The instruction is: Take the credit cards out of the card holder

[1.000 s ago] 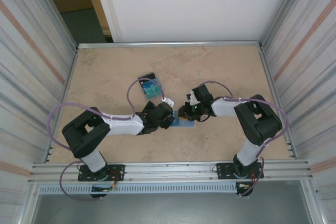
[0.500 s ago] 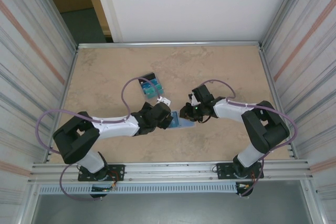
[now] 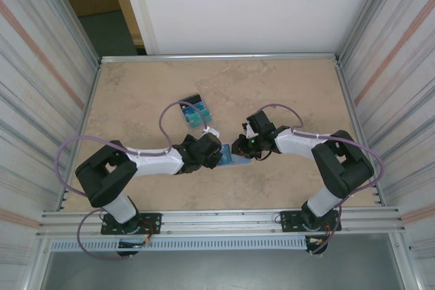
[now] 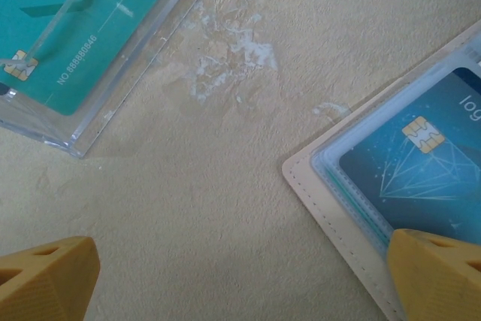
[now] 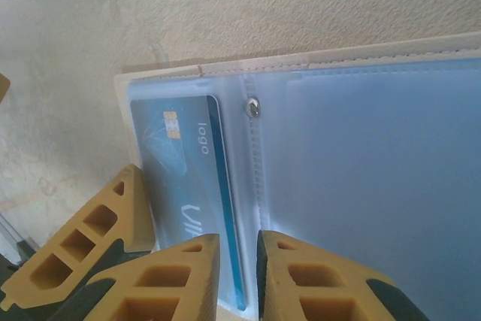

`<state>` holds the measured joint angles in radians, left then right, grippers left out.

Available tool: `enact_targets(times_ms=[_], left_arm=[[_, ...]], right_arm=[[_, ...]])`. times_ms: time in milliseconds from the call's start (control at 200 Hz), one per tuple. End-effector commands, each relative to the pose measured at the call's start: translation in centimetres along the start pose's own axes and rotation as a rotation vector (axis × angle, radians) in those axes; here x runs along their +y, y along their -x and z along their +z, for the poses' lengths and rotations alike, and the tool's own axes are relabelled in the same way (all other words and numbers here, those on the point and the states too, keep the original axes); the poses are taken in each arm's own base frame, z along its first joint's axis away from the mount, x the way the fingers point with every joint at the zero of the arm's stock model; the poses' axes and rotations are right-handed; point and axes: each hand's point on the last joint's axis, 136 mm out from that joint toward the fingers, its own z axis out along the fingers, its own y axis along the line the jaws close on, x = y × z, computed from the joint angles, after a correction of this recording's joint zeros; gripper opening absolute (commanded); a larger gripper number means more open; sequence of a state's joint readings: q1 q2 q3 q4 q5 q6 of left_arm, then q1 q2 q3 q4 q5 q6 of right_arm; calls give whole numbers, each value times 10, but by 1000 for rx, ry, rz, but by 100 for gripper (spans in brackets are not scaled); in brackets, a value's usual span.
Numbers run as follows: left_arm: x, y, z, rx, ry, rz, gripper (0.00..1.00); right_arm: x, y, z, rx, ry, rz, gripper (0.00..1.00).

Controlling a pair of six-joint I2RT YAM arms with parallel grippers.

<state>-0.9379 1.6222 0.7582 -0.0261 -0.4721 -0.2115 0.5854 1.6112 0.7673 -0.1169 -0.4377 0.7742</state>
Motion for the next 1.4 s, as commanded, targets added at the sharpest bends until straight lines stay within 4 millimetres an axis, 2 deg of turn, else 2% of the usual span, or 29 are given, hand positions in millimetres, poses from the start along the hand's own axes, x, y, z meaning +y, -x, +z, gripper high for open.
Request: enact_targets(times_ms=[0, 486, 1132, 1398], left_arm=[[-1, -3, 5, 28, 9, 0, 99], [-2, -16, 13, 38, 13, 35, 99], [-1, -22, 14, 44, 17, 43, 99], [-1, -22, 14, 49, 17, 46, 99]], right_arm=[[0, -1, 2, 8, -9, -3, 21], [5, 5, -4, 10, 109, 42, 21], [-4, 1, 14, 59, 114, 58, 18], [6, 3, 11, 54, 162, 54, 16]])
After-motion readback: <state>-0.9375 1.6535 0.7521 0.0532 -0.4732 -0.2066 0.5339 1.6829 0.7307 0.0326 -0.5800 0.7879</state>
